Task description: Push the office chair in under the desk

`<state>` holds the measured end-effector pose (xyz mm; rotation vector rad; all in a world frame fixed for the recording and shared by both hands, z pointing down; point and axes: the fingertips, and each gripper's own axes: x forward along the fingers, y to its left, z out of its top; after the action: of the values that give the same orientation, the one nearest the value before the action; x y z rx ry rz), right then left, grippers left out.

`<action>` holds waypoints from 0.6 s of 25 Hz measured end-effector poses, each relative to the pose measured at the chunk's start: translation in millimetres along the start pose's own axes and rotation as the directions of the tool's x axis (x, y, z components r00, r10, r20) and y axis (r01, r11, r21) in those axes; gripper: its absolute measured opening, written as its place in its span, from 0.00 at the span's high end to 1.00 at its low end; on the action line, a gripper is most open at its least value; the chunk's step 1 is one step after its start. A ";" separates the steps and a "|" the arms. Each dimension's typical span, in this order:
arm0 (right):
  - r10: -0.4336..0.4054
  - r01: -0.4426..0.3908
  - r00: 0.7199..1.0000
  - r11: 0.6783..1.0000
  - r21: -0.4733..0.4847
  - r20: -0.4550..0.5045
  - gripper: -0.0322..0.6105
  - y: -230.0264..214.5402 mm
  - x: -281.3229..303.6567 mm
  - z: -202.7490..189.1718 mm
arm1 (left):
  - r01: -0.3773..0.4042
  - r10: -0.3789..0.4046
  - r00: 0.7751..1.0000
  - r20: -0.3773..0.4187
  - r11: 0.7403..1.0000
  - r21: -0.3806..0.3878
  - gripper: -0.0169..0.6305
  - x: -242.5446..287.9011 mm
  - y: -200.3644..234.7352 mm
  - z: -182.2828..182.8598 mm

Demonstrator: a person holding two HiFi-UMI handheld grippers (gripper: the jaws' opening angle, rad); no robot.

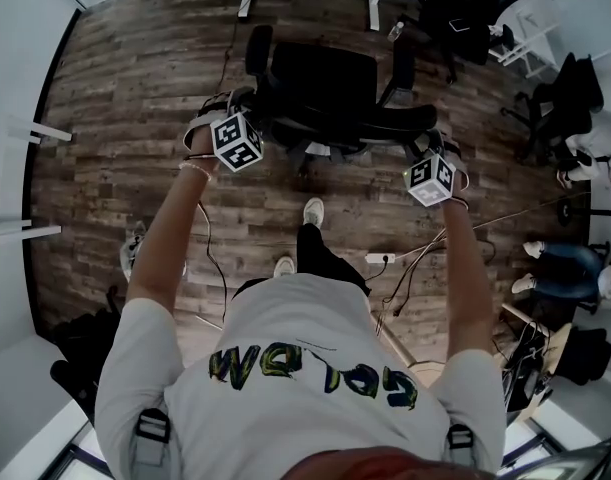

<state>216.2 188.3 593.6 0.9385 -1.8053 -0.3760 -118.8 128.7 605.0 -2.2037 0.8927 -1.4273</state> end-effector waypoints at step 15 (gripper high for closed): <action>0.030 -0.029 0.999 0.999 -0.022 0.023 0.69 -81.0 83.0 0.2 | 0.008 -0.009 0.999 -0.047 0.999 -0.040 0.65 76.9 68.2 19.8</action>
<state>236.0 74.0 595.7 0.8949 -1.8313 -0.3888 -99.8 25.8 607.1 -2.2132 0.9361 -1.4835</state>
